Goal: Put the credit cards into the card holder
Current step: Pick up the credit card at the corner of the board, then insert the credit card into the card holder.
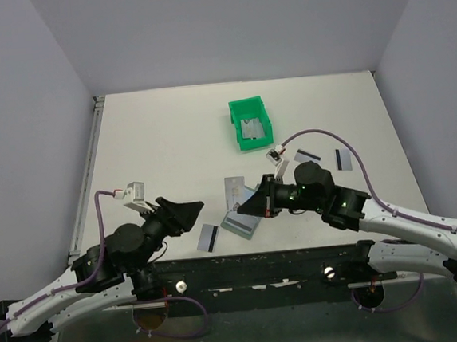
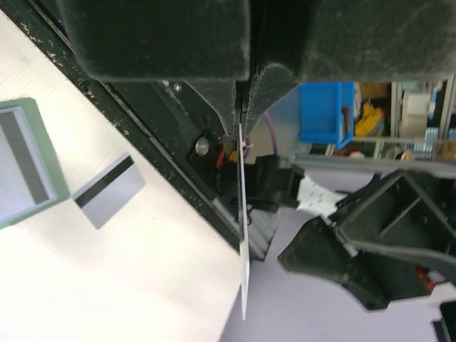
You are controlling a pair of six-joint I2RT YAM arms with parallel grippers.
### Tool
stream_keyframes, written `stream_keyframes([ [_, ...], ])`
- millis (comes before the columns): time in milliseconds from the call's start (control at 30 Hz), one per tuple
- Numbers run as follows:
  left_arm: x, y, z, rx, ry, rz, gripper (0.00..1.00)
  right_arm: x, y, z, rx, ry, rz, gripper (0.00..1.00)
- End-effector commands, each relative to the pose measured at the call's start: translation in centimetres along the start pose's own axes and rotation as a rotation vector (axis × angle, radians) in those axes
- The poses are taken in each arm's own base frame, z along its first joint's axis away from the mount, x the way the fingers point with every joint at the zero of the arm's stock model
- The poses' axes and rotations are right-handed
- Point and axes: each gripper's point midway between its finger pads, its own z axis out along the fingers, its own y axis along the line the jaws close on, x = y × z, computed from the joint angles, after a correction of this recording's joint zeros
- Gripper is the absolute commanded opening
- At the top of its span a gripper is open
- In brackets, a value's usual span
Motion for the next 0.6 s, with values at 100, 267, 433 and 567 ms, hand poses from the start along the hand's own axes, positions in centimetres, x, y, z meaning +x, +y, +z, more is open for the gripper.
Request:
stream_keyframes([
  [100,-2.7,-6.8,-0.8,0.295,-0.073,0.055,0.71,2.0,4.1,-3.3,-0.199,0.2,-0.092,0.0],
  [267,-1.7,-8.7,-0.6,0.381,-0.039,0.081,0.71,1.9,6.7,-4.4,-0.329,0.204,-0.12,0.01],
  [433,-0.3,-9.8,-0.2,0.417,0.021,0.104,0.7,1.9,8.1,-5.2,-0.406,0.201,-0.125,0.0],
  [567,0.8,-10.6,0.1,0.447,0.063,0.109,0.68,1.8,8.5,-5.5,-0.433,0.195,-0.126,0.01],
])
